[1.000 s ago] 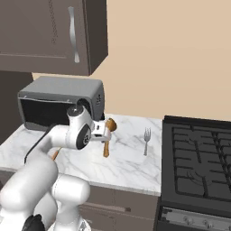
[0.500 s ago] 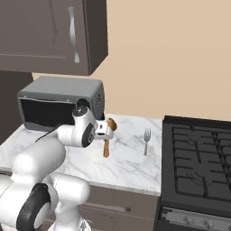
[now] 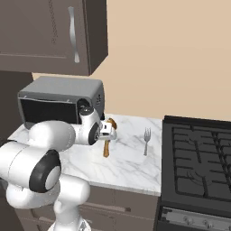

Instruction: Organize the utensils by type. Pick up the wooden spoons from the counter and place them in the open cabinet. Then pick up the metallic utensils from the counter and place them in the open drawer.

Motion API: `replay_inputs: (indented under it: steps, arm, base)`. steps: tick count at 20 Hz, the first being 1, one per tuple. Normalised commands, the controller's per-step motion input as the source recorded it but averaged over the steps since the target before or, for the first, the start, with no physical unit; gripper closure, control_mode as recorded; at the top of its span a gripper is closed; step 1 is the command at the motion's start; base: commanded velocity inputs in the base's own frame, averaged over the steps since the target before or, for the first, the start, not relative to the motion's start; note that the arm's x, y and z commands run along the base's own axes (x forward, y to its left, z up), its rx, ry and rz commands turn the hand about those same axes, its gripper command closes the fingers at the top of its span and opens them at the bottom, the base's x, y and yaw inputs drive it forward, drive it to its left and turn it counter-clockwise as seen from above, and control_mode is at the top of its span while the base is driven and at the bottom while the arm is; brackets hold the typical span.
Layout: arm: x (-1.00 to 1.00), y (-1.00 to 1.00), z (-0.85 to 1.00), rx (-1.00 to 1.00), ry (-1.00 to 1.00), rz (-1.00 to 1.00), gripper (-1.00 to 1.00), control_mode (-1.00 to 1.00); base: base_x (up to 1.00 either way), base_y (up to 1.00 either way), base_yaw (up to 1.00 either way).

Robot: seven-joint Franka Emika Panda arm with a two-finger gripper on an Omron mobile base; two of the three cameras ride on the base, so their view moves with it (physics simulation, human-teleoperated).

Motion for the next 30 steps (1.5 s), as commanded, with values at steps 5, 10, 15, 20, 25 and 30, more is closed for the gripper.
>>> replay_inputs:
  steps: [5, 10, 15, 20, 25, 30]
  arm:
    - [0.13, -0.04, -0.40, 0.00, 0.03, 0.00, -1.00, -1.00]
    - [0.02, -0.01, -0.42, 0.00, 0.04, 0.00, -1.00, -1.00]
    - [0.00, -0.01, -0.38, 0.00, 0.08, 0.00, -1.00, -1.00]
    - [0.00, -0.04, -0.35, 0.00, 0.07, 0.00, -1.00, -1.00]
    - [0.04, -0.04, -0.28, 0.00, 0.03, 0.00, -1.00, -1.00]
    - [0.00, -0.02, -0.30, 0.02, 0.05, 0.00, 1.00, -1.00]
  base:
    - [0.00, 0.00, 0.00]
    - [0.00, 0.00, 0.00]
    - [0.00, 0.00, 0.00]
    - [0.00, 0.00, 0.00]
    - [0.00, 0.00, 0.00]
    - [0.00, 0.00, 0.00]
